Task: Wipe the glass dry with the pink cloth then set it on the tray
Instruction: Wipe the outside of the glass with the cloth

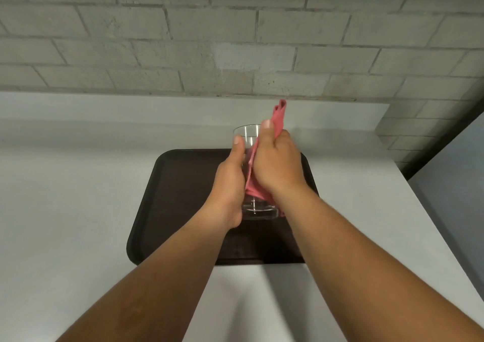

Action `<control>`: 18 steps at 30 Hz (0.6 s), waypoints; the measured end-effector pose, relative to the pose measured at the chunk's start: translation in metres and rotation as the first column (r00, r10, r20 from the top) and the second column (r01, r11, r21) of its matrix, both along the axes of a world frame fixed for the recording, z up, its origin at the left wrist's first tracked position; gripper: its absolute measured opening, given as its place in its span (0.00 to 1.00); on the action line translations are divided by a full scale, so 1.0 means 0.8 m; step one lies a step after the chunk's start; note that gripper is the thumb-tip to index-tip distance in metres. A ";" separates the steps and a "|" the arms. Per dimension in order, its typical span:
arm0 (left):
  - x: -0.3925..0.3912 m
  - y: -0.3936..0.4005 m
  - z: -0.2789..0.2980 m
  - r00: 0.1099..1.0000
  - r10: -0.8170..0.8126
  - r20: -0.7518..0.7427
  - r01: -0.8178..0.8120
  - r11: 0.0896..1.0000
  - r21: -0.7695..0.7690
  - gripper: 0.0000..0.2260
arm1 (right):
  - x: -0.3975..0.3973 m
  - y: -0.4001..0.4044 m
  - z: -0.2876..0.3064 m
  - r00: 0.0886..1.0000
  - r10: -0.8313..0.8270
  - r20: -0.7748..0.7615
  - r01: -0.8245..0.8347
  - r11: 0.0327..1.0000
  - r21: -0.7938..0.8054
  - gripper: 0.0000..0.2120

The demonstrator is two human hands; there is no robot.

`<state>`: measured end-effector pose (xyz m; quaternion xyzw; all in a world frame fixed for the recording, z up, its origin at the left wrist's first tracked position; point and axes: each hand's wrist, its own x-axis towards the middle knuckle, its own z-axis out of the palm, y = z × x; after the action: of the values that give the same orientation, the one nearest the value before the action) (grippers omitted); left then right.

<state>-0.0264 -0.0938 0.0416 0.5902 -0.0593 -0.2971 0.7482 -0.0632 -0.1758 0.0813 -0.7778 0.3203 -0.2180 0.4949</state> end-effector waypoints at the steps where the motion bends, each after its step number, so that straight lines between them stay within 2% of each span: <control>1: 0.000 0.000 0.001 1.000 0.014 -0.004 -0.014 1.000 -0.003 0.33 | 0.002 -0.006 0.001 1.000 -0.008 0.026 0.005 0.993 0.117 0.32; 3: 0.001 0.002 0.008 1.000 0.022 -0.016 -0.022 1.000 0.001 0.33 | -0.001 -0.013 -0.002 0.998 -0.029 0.050 0.009 0.934 0.358 0.33; 5: 0.006 0.003 0.009 1.000 0.020 -0.018 -0.019 1.000 0.022 0.34 | -0.009 -0.008 -0.014 1.000 -0.001 0.020 -0.007 0.909 0.416 0.33; 8: 0.014 0.000 0.008 0.996 0.088 0.008 -0.088 0.994 0.061 0.32 | -0.021 0.015 -0.034 0.999 0.036 -0.016 -0.032 0.984 0.177 0.31; 12: 0.016 -0.004 0.001 0.985 0.091 0.148 -0.114 0.981 0.154 0.30 | -0.023 0.032 -0.035 0.999 0.031 0.024 -0.029 0.997 -0.070 0.27; 15: 0.006 -0.001 -0.002 0.995 0.037 0.091 -0.044 0.996 0.075 0.28 | -0.013 0.024 -0.021 1.000 0.017 0.012 -0.016 0.991 -0.134 0.27; 18: 0.001 0.000 -0.004 0.997 0.002 0.073 -0.005 0.999 0.033 0.28 | -0.002 0.003 -0.008 1.000 -0.025 0.017 0.025 1.000 -0.016 0.30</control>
<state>-0.0257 -0.0941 0.0388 0.6129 -0.0805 -0.2750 0.7364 -0.0650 -0.1736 0.0746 -0.7759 0.3239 -0.2333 0.4885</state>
